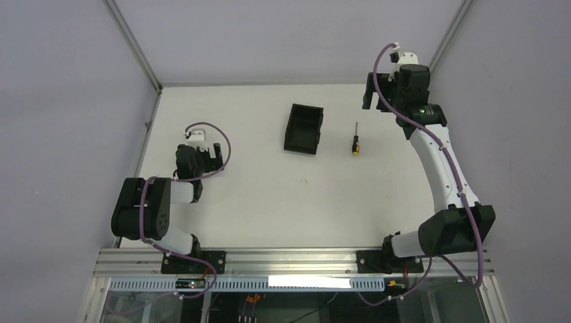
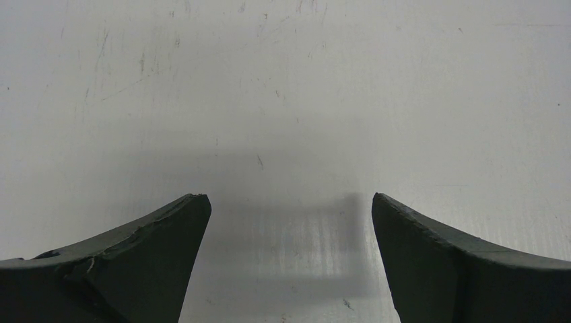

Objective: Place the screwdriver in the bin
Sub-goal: Pick up the screwdriver from the center of the board.

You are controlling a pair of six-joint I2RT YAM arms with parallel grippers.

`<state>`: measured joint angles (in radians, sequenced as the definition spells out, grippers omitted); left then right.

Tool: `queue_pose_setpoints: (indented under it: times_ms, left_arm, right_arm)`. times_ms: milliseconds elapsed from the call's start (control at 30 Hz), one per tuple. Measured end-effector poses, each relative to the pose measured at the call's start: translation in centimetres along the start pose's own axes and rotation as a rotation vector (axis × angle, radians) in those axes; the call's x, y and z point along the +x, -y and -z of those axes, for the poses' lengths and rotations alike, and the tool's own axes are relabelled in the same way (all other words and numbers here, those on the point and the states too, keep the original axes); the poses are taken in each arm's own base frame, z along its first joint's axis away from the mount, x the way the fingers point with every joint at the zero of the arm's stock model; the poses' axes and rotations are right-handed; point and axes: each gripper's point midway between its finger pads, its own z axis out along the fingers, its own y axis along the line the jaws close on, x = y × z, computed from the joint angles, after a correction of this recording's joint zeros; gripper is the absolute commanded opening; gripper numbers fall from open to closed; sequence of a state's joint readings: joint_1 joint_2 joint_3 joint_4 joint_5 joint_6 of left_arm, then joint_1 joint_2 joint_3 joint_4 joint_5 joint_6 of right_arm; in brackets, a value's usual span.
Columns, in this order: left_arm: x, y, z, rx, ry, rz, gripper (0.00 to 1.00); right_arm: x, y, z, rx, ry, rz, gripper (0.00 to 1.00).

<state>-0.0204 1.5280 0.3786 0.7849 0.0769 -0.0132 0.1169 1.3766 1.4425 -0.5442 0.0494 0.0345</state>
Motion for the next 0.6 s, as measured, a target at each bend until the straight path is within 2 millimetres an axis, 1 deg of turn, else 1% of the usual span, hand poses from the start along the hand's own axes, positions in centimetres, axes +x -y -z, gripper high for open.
queue_pose_setpoints:
  times_ms: [100,267,367,600]
  left_arm:
    - [0.0,0.0,0.0,0.0,0.0,0.0,0.99]
    - [0.0,0.0,0.0,0.0,0.0,0.0,0.99]
    - [0.0,0.0,0.0,0.0,0.0,0.0,0.99]
    - [0.0,0.0,0.0,0.0,0.0,0.0,0.99]
  right_arm:
    - [1.1,0.1,-1.4,0.008,-0.041,-0.004,0.99]
    - [3.9,0.2,-4.4,0.023,-0.133,-0.014,0.99]
    - [6.3,0.3,-6.5,0.035,-0.207,-0.019,0.99]
    - [13.4,0.6,-11.0,0.064,-0.402,-0.039,0.98]
